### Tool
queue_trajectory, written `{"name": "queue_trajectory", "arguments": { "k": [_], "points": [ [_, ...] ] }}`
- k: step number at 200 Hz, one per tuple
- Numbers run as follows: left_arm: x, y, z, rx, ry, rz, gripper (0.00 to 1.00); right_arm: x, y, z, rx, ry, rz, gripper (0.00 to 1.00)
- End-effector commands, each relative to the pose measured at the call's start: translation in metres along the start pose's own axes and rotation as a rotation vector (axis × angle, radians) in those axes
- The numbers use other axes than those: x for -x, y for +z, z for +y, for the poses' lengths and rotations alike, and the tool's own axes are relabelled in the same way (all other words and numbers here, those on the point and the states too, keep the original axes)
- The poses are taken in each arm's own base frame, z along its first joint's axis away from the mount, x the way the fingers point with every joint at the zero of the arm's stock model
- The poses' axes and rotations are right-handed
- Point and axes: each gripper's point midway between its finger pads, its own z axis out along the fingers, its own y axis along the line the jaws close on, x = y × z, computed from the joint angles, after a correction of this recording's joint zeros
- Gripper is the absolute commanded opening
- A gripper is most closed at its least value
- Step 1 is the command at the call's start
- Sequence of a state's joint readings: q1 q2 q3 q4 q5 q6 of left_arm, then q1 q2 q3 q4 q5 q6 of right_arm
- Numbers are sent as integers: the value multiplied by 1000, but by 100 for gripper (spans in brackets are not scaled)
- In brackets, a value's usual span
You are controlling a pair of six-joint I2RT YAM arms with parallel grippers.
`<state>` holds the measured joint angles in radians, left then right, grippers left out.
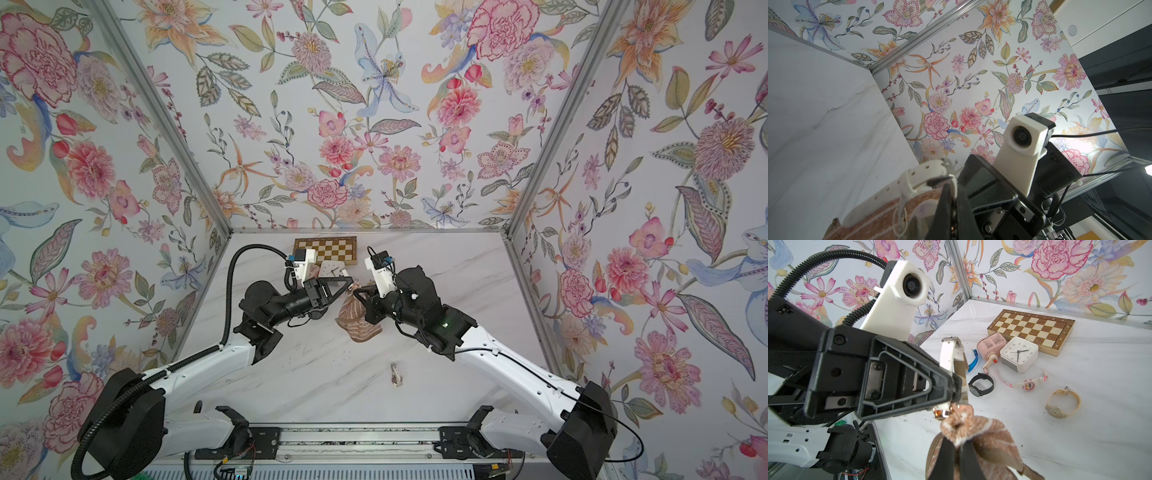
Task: Wipe the watch dial
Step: Wipe the dirt from the watch dial.
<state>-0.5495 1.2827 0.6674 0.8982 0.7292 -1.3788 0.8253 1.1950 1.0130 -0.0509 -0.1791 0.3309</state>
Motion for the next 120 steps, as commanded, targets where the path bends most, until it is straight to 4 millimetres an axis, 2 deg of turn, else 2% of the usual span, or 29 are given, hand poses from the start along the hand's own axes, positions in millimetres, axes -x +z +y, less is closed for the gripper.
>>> {"name": "queue_trajectory", "arguments": {
  "k": [1,52,69,120],
  "points": [
    [-3,-1,-2,-44,-47,-1,0,14,0,11,40,0,-59,0],
    [5,-5,-9,-145,-154,-64,0,6,5,-22,-34,50,-85,0],
    [6,-4,-9,-150,-159,-67,0,8,6,-19,-18,52,-89,0],
    [4,-4,3,-110,-165,-71,0,35,-2,0,20,23,-138,0]
  ]
}}
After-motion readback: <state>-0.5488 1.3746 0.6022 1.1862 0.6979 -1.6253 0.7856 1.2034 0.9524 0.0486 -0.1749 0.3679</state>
